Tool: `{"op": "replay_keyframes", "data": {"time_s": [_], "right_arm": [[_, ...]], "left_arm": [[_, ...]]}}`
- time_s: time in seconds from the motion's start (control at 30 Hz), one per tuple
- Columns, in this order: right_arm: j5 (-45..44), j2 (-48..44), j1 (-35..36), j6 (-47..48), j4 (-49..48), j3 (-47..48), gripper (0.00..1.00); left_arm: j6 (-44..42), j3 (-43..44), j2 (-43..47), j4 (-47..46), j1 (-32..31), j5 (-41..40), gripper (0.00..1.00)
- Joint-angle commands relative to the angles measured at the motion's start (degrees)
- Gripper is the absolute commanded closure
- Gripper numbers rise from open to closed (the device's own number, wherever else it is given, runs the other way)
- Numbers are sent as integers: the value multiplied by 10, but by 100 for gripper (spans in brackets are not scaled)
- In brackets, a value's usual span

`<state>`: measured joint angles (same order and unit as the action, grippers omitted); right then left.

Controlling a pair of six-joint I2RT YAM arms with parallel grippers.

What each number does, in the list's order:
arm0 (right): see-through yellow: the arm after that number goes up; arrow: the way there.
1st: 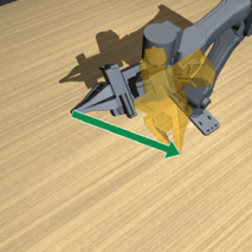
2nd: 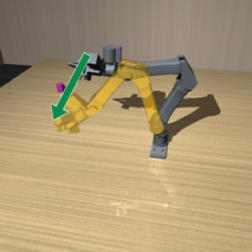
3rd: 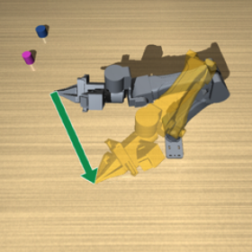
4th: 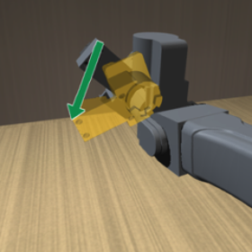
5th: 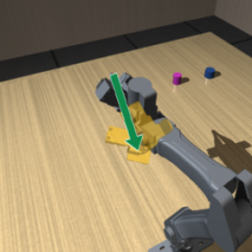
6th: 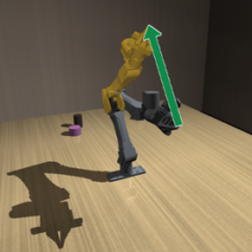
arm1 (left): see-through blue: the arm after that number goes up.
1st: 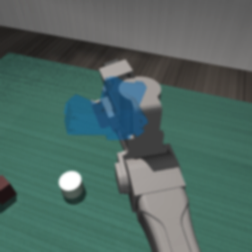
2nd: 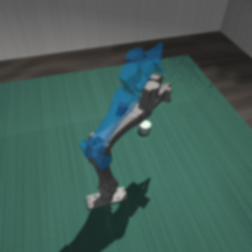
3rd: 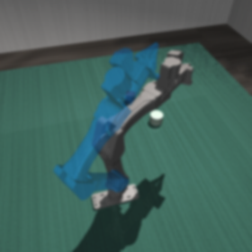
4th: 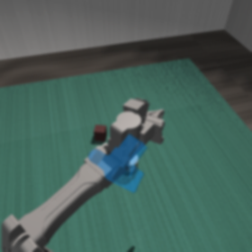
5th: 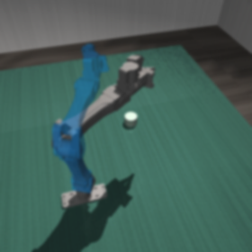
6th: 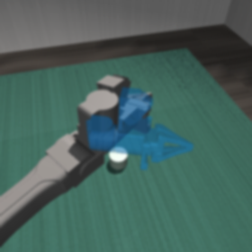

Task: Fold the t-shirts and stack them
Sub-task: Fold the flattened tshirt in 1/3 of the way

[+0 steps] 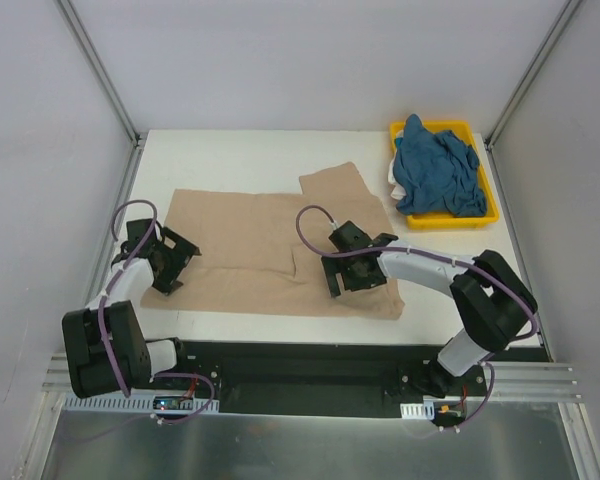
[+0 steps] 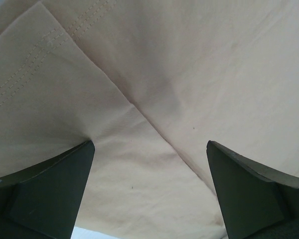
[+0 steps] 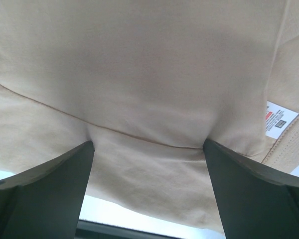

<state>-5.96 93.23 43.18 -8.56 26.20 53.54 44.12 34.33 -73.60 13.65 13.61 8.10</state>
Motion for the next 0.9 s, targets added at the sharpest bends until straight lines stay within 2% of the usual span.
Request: {"op": "replay_keyframes", "data": {"time_s": [0.0, 0.2, 0.43, 0.7, 0.87], "right_arm": [[38, -9, 36, -69, 64, -52, 4], [32, -56, 50, -91, 94, -72, 4], [53, -116, 59, -71, 133, -76, 4], [-13, -172, 33, -3, 193, 31, 4], [32, -176, -70, 29, 143, 85, 4]], "left_arm": [[21, -66, 67, 129, 9, -101, 1], [46, -106, 148, 188, 16, -142, 1], [62, -105, 234, 229, 16, -129, 1], [36, 20, 288, 250, 17, -106, 1], [34, 120, 234, 238, 16, -145, 1]]}}
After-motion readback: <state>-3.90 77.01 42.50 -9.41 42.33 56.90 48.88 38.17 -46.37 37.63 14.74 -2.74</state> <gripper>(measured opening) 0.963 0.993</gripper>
